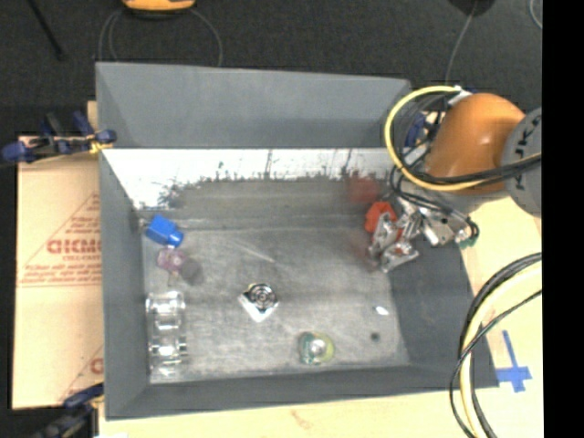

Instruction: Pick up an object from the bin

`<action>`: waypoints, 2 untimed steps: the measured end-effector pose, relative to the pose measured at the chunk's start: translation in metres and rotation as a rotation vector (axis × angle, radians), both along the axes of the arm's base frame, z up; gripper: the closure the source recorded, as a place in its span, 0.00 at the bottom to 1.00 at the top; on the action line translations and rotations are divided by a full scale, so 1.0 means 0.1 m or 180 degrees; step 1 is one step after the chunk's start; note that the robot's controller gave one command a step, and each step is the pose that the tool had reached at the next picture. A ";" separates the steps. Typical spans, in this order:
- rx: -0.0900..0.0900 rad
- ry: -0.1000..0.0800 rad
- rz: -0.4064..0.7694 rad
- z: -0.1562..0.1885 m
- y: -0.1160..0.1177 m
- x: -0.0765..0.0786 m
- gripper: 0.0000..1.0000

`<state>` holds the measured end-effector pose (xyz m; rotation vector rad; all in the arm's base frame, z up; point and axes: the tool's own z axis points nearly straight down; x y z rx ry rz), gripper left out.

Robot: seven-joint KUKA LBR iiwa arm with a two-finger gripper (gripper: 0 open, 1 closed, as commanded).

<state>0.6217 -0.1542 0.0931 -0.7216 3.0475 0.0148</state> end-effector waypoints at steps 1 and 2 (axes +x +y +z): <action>-0.0049 -0.0006 0.1706 0.37 -0.09 0.16 1.00; -0.0036 0.0008 0.0774 0.53 0.04 -0.44 1.00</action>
Offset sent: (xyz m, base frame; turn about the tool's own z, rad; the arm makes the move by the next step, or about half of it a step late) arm 0.0141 -0.0078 0.0350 -0.5378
